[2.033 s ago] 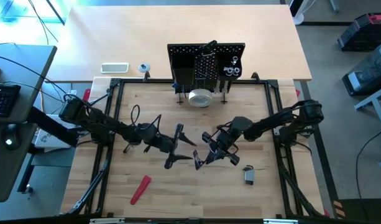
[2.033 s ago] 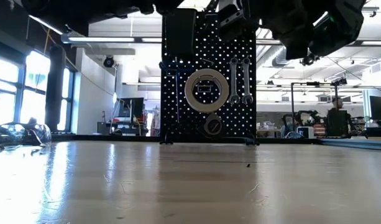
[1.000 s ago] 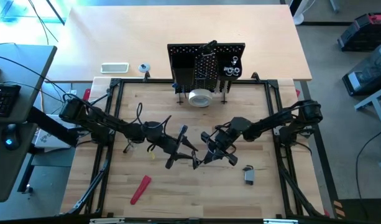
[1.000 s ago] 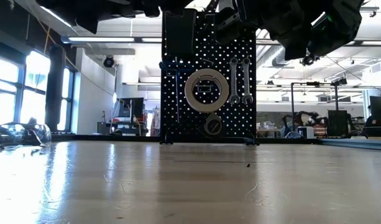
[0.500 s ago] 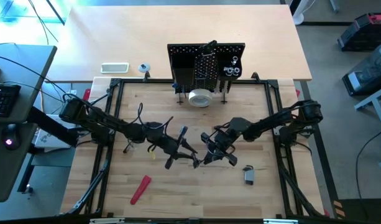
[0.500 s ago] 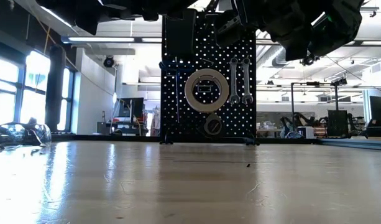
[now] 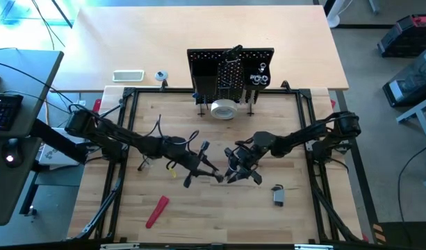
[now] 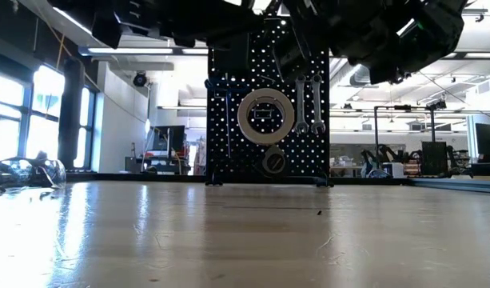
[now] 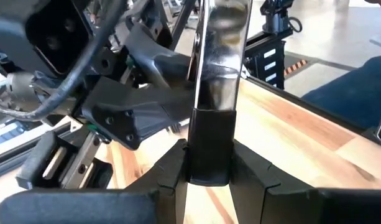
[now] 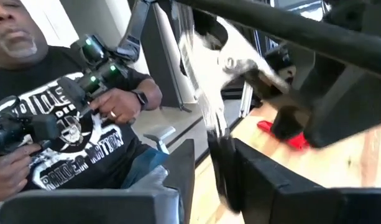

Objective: Hang tools onto peg board
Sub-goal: Hang the black spring clamp on the peg board

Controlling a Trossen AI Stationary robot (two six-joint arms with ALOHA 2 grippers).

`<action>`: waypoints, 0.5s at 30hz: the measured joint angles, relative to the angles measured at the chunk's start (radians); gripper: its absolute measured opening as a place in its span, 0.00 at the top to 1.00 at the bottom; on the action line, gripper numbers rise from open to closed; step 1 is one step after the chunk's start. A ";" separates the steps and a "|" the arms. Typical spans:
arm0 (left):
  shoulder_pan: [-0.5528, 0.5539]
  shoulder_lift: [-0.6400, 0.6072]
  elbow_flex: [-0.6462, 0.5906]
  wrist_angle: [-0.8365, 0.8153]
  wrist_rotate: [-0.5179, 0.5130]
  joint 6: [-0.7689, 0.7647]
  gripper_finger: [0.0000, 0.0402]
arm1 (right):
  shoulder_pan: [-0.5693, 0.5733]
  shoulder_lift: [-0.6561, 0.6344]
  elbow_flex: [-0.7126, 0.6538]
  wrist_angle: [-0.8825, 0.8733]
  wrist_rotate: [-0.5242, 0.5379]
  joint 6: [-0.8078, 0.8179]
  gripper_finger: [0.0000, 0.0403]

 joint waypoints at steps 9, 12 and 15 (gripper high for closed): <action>0.000 -0.083 0.000 -0.125 -0.060 -0.003 0.81 | -0.010 -0.001 0.000 -0.062 0.016 -0.001 0.73; 0.000 -0.109 0.000 -0.189 -0.086 -0.009 0.81 | -0.021 -0.001 0.000 -0.087 0.016 -0.003 0.73; 0.001 -0.116 0.002 -0.249 -0.119 -0.025 0.81 | -0.029 -0.001 0.000 -0.128 0.026 -0.019 0.73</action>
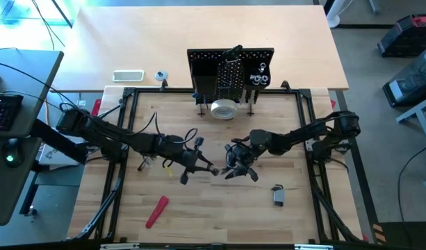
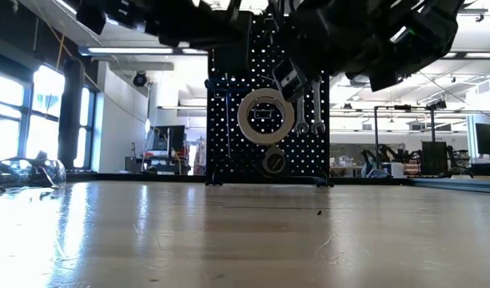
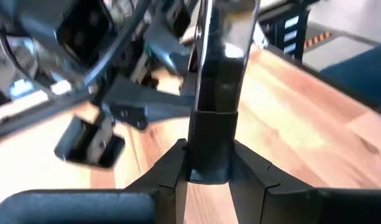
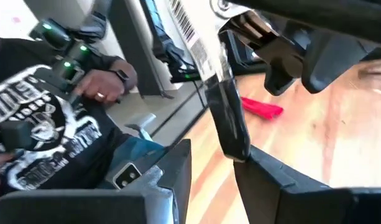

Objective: Hang tools onto peg board
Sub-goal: Hang the black spring clamp on the peg board

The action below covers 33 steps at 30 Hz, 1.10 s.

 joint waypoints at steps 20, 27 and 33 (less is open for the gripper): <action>0.219 -0.154 -0.129 -0.123 0.004 -0.102 0.81 | 0.027 0.000 -0.003 -0.116 0.009 -0.036 0.73; 0.331 -0.282 -0.222 -0.113 0.012 -0.125 0.81 | 0.025 0.000 -0.002 -0.123 0.010 -0.045 0.73; 0.440 -0.292 -0.229 -0.088 0.095 -0.127 0.81 | 0.023 0.000 -0.002 -0.109 0.030 -0.060 0.73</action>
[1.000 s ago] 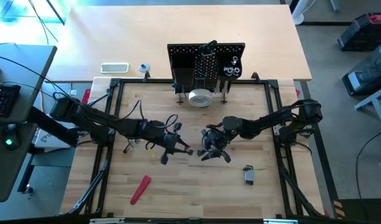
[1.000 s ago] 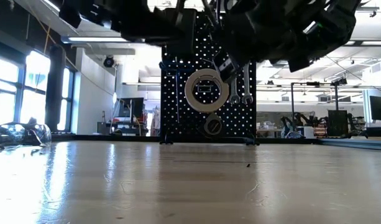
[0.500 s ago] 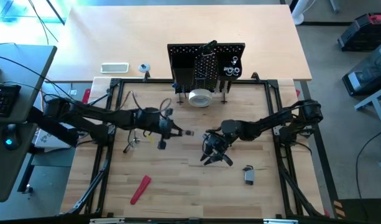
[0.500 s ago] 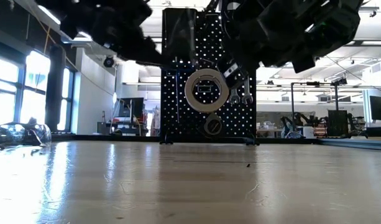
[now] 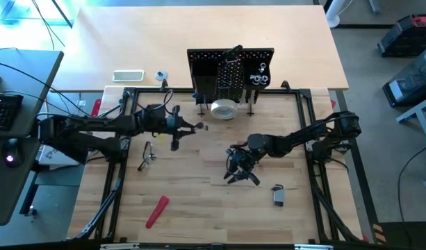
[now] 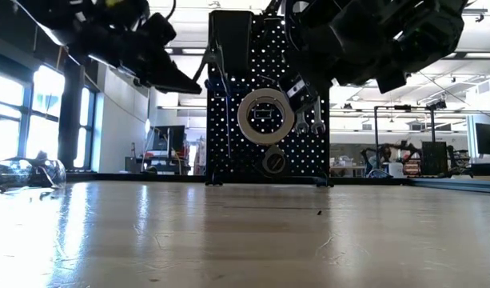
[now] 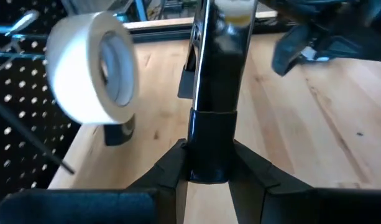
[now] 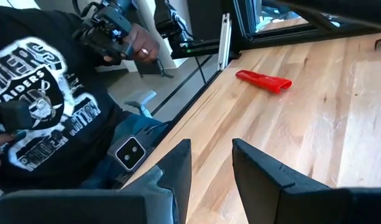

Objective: Hang tools onto peg board
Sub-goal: Hang the black spring clamp on the peg board

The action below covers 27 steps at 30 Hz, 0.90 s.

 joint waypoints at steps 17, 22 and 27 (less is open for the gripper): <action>0.288 0.056 0.001 -0.007 0.305 0.053 0.81 | -0.005 0.000 0.000 -0.003 0.004 0.001 0.73; 0.314 0.115 0.001 0.050 0.360 0.054 0.81 | -0.005 0.000 0.000 -0.003 0.007 0.001 0.73; 0.319 0.133 0.001 0.093 0.380 0.069 0.81 | -0.005 0.000 0.001 -0.010 0.007 0.006 0.73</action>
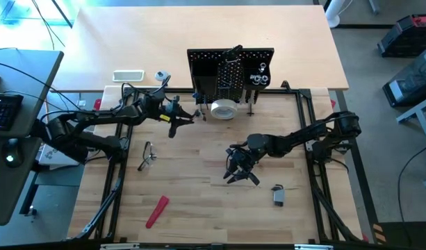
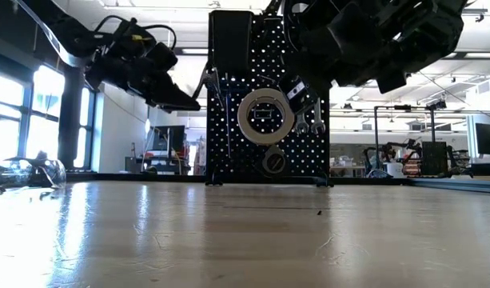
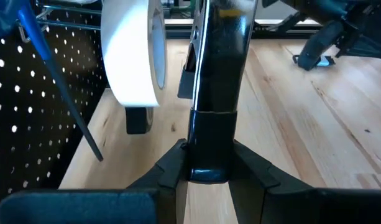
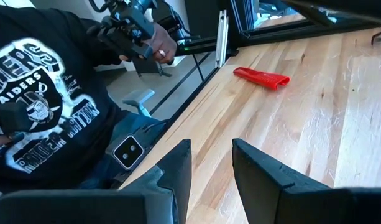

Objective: Hang tools onto peg board
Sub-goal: Hang the black spring clamp on the peg board

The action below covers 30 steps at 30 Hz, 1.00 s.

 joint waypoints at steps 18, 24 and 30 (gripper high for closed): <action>0.086 0.000 0.000 0.010 0.072 0.026 0.81 | -0.004 0.000 0.000 -0.013 0.014 -0.008 0.73; 0.103 0.000 0.000 0.010 0.073 0.028 0.81 | -0.004 0.000 0.000 -0.012 0.037 -0.008 0.73; 0.132 0.000 0.001 0.021 0.112 0.028 0.81 | -0.004 0.000 0.000 -0.012 0.054 -0.009 0.73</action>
